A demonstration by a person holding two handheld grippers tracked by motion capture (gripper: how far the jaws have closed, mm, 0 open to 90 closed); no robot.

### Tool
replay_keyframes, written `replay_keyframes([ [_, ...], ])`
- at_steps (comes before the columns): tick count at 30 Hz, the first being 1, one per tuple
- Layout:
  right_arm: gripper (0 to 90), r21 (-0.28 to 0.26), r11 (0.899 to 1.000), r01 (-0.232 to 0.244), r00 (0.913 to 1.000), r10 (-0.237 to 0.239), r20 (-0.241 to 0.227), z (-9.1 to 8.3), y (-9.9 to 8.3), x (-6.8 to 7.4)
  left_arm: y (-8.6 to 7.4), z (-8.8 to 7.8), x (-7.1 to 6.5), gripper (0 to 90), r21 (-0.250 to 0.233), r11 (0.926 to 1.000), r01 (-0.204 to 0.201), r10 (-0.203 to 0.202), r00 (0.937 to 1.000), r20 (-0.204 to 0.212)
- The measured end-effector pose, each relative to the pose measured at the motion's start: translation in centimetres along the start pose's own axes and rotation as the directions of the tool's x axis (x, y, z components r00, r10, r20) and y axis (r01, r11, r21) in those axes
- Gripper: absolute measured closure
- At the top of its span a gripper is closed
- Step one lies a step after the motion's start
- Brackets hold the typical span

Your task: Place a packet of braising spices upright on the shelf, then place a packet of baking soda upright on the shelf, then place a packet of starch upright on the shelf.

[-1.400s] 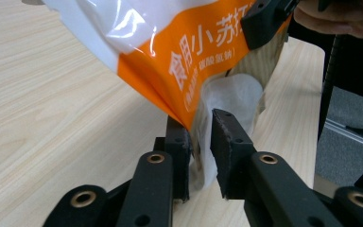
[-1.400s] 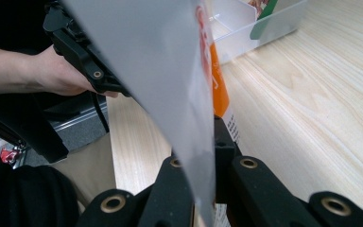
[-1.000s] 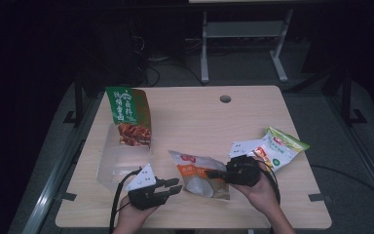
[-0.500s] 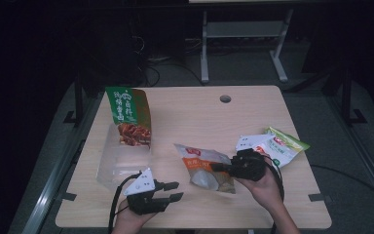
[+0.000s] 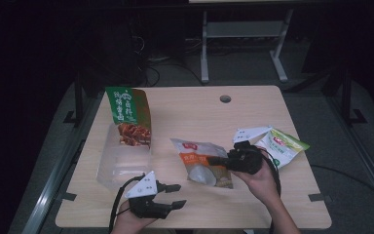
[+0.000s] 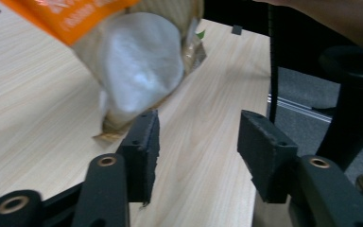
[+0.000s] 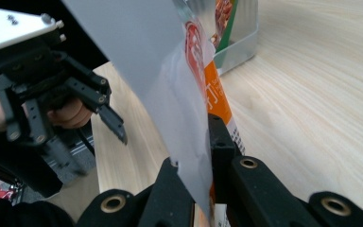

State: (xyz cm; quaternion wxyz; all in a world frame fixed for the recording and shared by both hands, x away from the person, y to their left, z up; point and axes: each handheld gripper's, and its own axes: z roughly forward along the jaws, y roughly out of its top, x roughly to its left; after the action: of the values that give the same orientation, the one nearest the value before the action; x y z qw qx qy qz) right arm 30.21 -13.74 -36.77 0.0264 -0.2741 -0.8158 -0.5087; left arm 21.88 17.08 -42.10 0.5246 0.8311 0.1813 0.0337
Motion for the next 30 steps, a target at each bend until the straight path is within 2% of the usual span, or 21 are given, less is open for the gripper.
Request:
replay_keyframes([
  [5, 90.0, -0.009, 1.0, 0.002, 1.0, -0.002, -0.008, 0.3, 1.5, -0.3, -0.2, -0.2, 0.0, 37.9, 0.031, 0.9995, 0.009, -0.009, 0.9999, 0.01],
  [10, 90.0, -0.016, 1.0, 0.012, 0.9998, -0.012, -0.012, 0.8, 2.8, -0.3, -0.5, -0.3, -0.1, 35.2, 0.04, 0.9991, 0.014, -0.014, 0.9997, 0.019],
  [16, 90.0, -0.001, 1.0, 0.029, 0.9992, -0.029, -0.025, 1.8, 4.3, 0.1, -0.4, 0.1, -0.4, 34.8, 0.042, 0.9991, -0.008, 0.006, 0.9995, 0.031],
  [27, 90.0, -0.004, 0.999, 0.048, 0.9979, -0.048, -0.043, 3.1, 6.7, 1.0, -0.5, 0.3, -0.7, 34.8, 0.05, 0.9976, -0.048, 0.046, 0.9979, 0.047],
  [30, 90.0, -0.01, 0.999, 0.052, 0.9968, -0.053, -0.06, 3.5, 7.4, 1.1, -0.6, 0.6, -0.8, 34.9, 0.06, 0.9962, -0.064, 0.061, 0.9966, 0.055],
])
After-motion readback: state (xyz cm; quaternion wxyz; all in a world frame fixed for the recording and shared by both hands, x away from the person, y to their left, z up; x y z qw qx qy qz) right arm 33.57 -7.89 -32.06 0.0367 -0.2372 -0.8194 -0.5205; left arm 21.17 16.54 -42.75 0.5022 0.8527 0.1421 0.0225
